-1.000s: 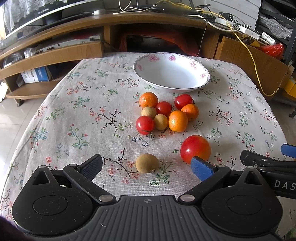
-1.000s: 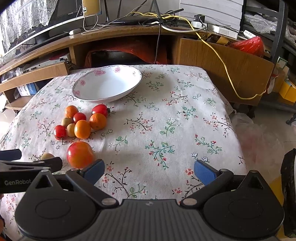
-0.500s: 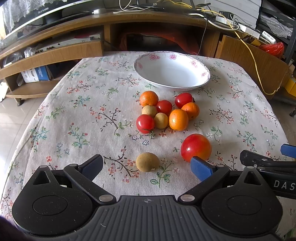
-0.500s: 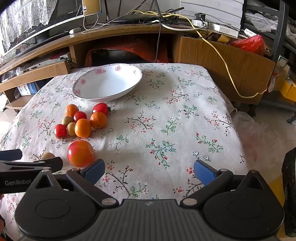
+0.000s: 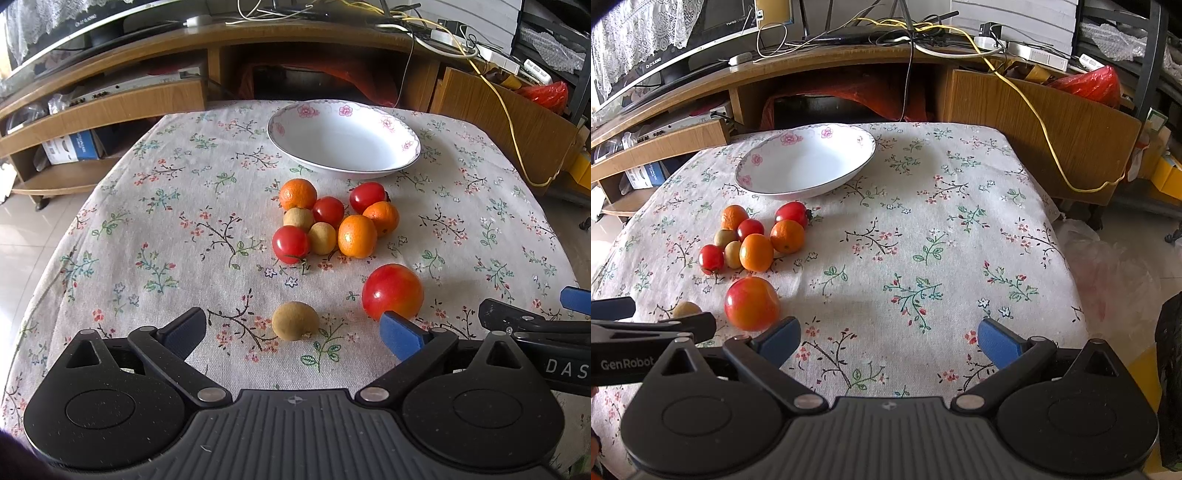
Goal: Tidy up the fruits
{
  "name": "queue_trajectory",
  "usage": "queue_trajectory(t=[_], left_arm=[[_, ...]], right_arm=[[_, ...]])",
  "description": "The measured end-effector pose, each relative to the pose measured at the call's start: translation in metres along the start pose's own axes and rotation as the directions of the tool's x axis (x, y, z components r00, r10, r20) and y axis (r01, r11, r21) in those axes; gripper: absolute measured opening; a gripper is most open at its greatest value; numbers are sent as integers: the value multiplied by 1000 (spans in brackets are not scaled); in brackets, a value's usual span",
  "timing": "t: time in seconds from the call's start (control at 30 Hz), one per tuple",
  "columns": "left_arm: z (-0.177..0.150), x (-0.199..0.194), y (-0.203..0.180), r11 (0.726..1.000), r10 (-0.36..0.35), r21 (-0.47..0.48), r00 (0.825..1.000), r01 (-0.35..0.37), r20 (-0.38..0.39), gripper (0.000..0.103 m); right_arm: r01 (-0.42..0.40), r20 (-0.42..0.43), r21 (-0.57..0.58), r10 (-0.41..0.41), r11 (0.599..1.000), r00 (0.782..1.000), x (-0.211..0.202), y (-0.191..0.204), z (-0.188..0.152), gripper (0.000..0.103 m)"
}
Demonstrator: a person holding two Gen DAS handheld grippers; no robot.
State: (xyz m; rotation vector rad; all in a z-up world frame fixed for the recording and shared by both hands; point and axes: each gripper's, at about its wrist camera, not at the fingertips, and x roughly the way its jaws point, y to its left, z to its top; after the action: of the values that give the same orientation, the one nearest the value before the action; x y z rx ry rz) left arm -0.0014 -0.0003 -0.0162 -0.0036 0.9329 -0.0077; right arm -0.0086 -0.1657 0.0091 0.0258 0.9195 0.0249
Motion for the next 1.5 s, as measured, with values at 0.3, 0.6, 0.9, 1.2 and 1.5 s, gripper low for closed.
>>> queue_trajectory(t=[0.3, 0.6, 0.9, 1.2, 1.5], left_arm=[[0, 0, 0, 1000, 1, 1, 1000, -1, -3, 101], [0, 0, 2, 1000, 6, 2, 1000, -6, -10, 99], [0, 1, 10, 1000, 11, -17, 1000, -11, -20, 97], [2, 3, 24, 998, 21, -54, 999, -24, -44, 97], [4, 7, 35, 996, 69, -57, 995, -73, -66, 94]], right_arm=[[-3, -6, 2, 3, 1000, 1000, 0, 0, -1, 102], [-17, -19, -3, 16, 1000, 1000, 2, 2, 0, 102], [-52, -35, -27, 51, 998, 998, 7, 10, 3, 98], [-123, -31, -82, 121, 989, 992, 13, 23, 15, 96], [-206, -61, -143, 199, 968, 978, 27, 40, 25, 89]])
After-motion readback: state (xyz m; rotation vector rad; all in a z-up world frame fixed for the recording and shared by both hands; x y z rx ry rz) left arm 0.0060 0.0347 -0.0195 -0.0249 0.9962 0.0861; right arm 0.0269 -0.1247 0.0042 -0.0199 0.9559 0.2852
